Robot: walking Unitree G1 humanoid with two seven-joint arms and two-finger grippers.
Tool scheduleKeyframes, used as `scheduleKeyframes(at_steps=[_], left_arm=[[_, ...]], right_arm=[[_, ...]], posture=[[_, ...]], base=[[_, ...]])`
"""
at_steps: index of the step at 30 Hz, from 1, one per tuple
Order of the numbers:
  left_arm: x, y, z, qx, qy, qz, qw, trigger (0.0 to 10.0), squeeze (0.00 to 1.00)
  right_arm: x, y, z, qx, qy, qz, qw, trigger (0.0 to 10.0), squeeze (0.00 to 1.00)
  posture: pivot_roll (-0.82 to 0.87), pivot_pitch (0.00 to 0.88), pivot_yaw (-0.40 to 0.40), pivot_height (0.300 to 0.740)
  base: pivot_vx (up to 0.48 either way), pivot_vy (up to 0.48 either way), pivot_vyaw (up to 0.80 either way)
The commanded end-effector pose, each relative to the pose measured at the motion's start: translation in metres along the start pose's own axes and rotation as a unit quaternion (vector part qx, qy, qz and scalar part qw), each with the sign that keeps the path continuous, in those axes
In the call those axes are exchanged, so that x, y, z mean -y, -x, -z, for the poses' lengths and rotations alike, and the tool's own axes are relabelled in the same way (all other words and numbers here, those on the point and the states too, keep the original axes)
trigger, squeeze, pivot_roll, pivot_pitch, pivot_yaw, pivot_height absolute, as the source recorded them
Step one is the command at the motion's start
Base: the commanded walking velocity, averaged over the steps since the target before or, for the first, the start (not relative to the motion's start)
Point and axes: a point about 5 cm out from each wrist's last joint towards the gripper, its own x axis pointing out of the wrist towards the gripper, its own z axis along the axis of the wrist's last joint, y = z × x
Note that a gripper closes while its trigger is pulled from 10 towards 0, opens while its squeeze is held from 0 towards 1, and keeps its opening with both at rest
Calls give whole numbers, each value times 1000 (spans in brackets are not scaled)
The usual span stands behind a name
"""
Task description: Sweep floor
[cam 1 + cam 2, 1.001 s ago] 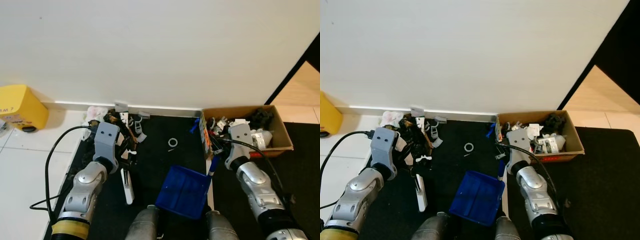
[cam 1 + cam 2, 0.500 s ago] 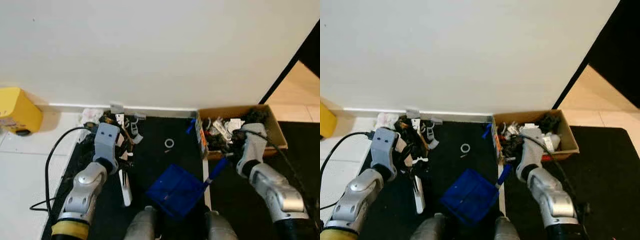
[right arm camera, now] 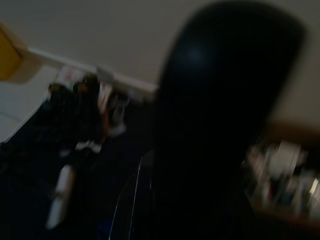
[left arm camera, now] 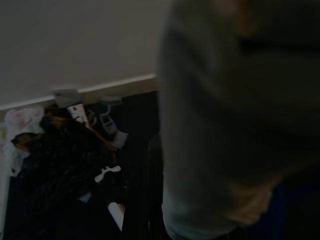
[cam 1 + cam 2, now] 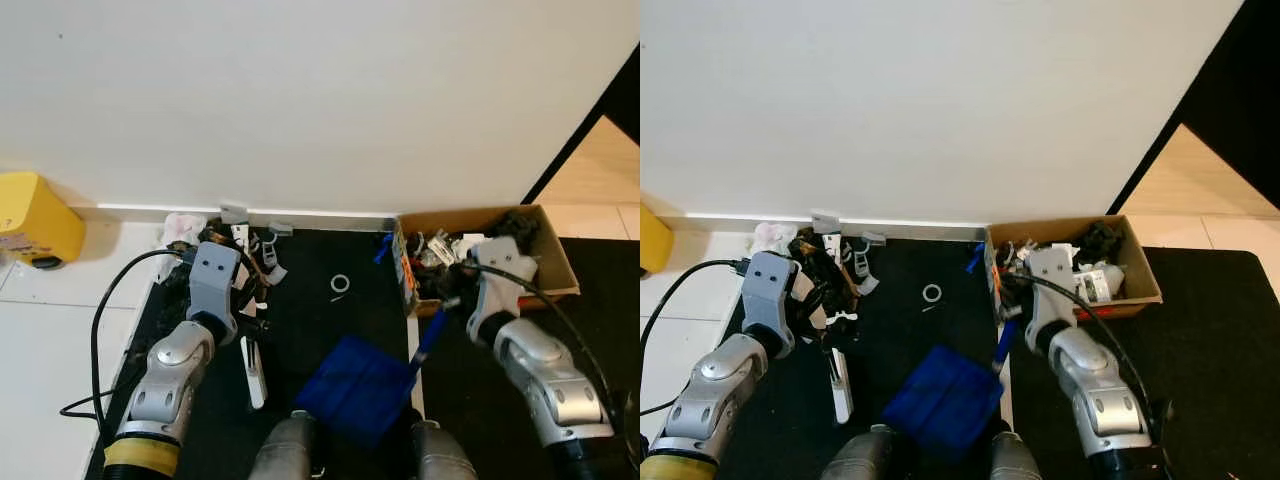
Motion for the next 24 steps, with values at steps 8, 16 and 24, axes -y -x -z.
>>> scheduleKeyframes(at_steps=[8,16,24], left_arm=[[-15,-4,-1,-7,-8,-15,1000,10000,0],[-9,-4,3,-10,-10,-8,1000,10000,0],[-7,-5,5,-13,-12,-1,1000,10000,0]], right_arm=[[-28,-5,23,8,57,-150,987,10000,0],[-21,-9,32,6,90,-143,986,10000,0],[-14,-13,29,28,125,-143,981,10000,0]], posture=[[150,177,64,740],[159,165,72,740],[162,162,81,740]], base=[[0,0,0],[0,0,0],[0,0,0]])
